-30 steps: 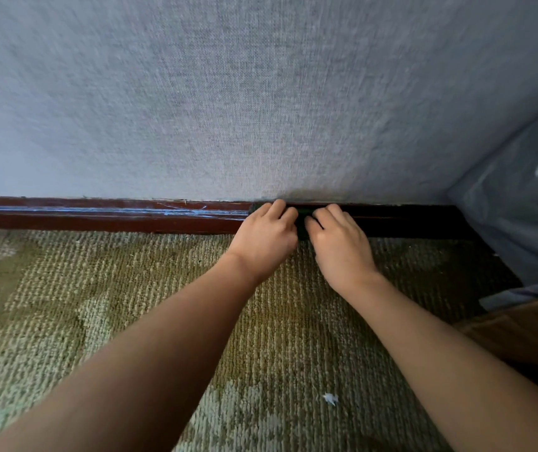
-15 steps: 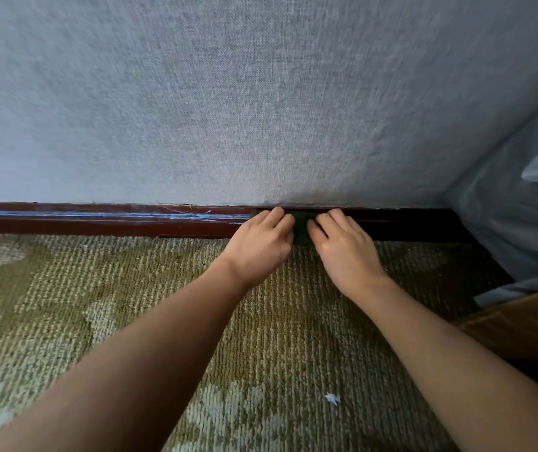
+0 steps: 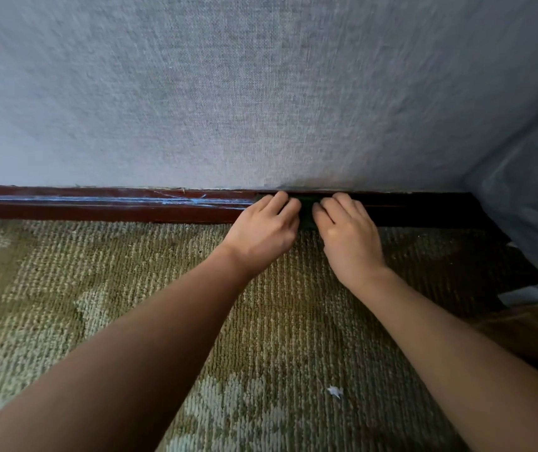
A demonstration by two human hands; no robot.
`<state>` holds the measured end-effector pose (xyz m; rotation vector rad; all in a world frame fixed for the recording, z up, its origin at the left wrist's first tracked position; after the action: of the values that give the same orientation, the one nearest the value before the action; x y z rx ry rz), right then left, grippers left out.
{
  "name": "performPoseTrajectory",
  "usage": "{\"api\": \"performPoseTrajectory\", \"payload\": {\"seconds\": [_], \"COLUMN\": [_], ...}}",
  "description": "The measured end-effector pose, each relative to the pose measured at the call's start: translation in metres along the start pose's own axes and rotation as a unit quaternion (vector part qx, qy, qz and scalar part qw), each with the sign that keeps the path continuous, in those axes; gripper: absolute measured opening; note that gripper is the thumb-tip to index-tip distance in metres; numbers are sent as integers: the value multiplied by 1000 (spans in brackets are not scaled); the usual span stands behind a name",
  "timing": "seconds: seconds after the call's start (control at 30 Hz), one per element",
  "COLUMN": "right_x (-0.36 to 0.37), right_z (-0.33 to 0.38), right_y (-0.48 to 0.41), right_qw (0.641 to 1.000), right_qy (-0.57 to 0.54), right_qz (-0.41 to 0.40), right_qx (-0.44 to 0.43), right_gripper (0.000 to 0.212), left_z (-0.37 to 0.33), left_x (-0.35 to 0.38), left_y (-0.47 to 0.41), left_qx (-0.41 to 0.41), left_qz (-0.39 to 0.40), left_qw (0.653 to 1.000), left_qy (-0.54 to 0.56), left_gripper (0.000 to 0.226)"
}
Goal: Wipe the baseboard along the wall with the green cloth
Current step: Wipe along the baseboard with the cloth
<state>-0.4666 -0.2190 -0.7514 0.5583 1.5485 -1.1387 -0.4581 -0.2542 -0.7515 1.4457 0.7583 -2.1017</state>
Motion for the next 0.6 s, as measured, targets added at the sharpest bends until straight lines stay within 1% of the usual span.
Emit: {"api": "performPoseTrajectory", "payload": {"seconds": [0.1,0.2,0.3,0.43,0.6], "right_x": [-2,-4,-6,-1,-1], "right_z": [6,14,15,13,-2], "right_y": [1,-3,-5,-2,2], "right_qw": [1000,999,998,997,994], "right_qy": [6,4,3,29,61], "right_qz": [-20,-35,-36,-1,9], "right_qx": [-11,-32,-48,-77,-86], "right_gripper": [15,12,13,22,15], "left_z": [0,3,1,-3,-15], "left_x": [1,1,1,0,2], "left_y": [6,11,11,8,2], "left_qx": [24,32,23,20,47], "left_qz": [0,-13,-27,-55,-79], "left_qw": [1000,999,999,998,996], "left_qy": [-16,-13,-12,-11,-15], "left_gripper": [34,32,31,28,27]}}
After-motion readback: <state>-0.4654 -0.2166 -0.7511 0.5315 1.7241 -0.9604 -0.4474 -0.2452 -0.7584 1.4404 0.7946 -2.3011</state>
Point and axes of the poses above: each hand's wrist, its own y-axis away from the middle knuckle, its own x-axis out of the palm, z = x × y, the point moved 10 cm from there along -y, towards the middle knuckle, and after that the axes turned 3 degrees about z, right-handed, at the moved point
